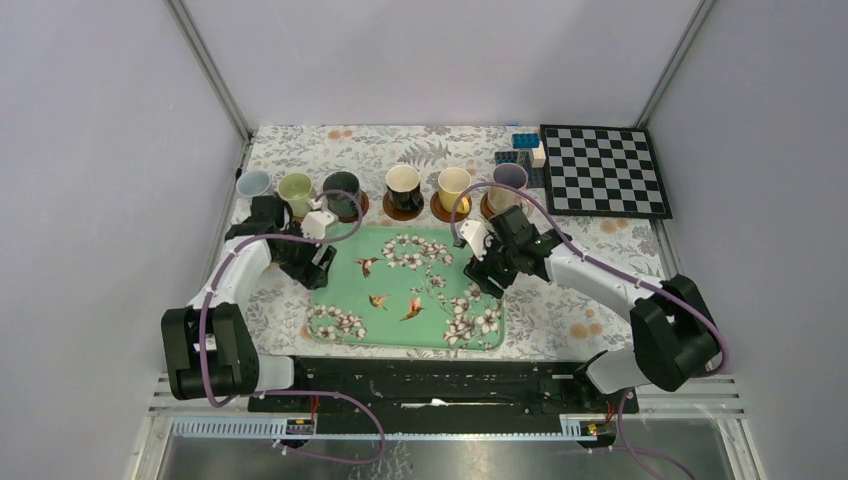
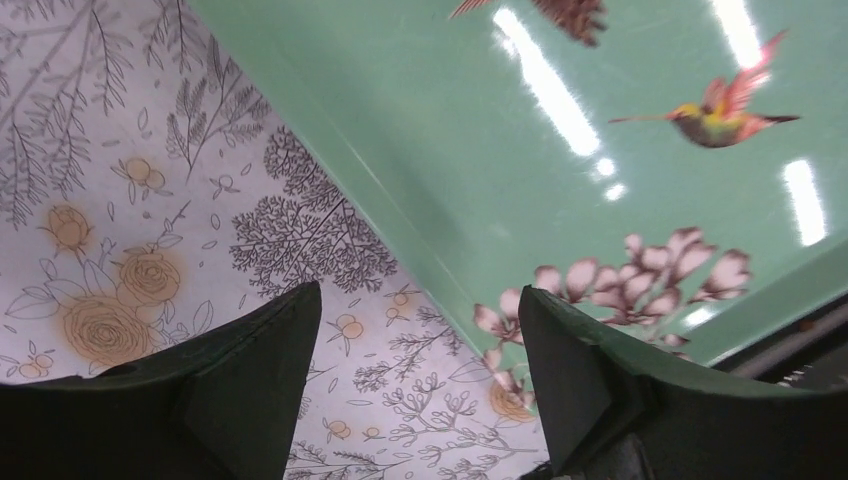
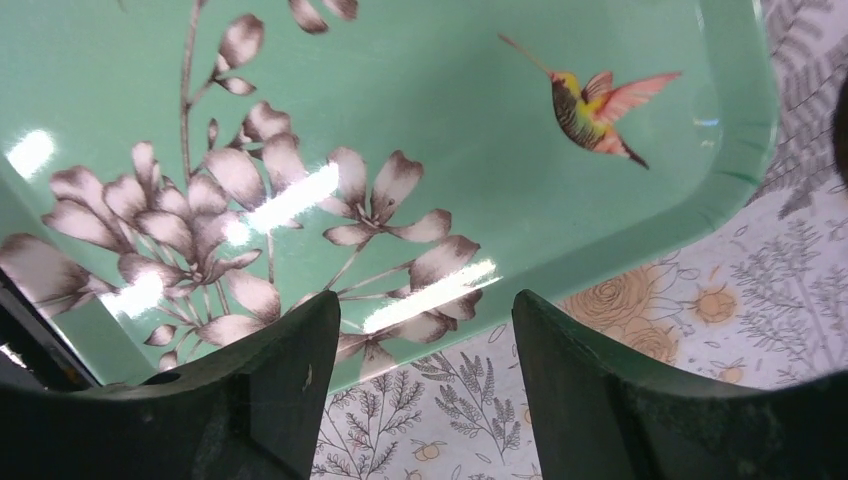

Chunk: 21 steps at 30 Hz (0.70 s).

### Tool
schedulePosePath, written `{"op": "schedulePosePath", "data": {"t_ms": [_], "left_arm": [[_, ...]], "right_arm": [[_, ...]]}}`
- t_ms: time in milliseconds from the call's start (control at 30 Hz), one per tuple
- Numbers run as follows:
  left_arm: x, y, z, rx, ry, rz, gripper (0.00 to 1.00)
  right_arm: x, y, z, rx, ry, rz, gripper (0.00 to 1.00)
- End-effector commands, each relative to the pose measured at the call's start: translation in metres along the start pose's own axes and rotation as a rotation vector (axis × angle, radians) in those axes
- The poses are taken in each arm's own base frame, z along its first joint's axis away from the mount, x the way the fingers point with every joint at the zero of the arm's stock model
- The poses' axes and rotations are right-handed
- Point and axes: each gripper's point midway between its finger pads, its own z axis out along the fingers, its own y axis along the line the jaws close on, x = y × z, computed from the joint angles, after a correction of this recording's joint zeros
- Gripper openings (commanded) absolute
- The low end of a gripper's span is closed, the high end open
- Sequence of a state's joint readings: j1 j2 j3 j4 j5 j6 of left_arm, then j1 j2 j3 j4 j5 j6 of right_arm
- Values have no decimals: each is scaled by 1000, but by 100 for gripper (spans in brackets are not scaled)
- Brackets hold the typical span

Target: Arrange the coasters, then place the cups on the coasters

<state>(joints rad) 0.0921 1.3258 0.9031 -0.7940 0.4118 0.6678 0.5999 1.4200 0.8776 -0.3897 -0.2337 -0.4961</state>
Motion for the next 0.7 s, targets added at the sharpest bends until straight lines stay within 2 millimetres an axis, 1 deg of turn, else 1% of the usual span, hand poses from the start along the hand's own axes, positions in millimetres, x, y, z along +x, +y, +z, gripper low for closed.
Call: {"op": "schedulePosePath", "data": {"t_ms": [0, 100, 167, 333, 400, 467, 600, 667], "left_arm": [[8, 34, 15, -150, 22, 82, 77], [20, 44, 24, -199, 62, 53, 73], [25, 49, 29, -219, 77, 36, 72], [46, 60, 40, -271, 165, -21, 63], [55, 61, 40, -286, 197, -21, 60], [63, 60, 38, -294, 224, -13, 59], [76, 58, 30, -307, 267, -15, 57], [82, 56, 26, -308, 277, -26, 53]], "right_arm": [[13, -16, 0, 53, 74, 77, 70], [19, -21, -1, 78, 84, 112, 70], [24, -23, -1, 87, 96, 127, 70], [40, -31, 7, 94, 158, 161, 69], [38, -34, 7, 93, 160, 170, 69], [37, -36, 7, 92, 155, 168, 69], [34, -36, 9, 81, 153, 174, 69], [32, -36, 10, 81, 146, 181, 69]]}}
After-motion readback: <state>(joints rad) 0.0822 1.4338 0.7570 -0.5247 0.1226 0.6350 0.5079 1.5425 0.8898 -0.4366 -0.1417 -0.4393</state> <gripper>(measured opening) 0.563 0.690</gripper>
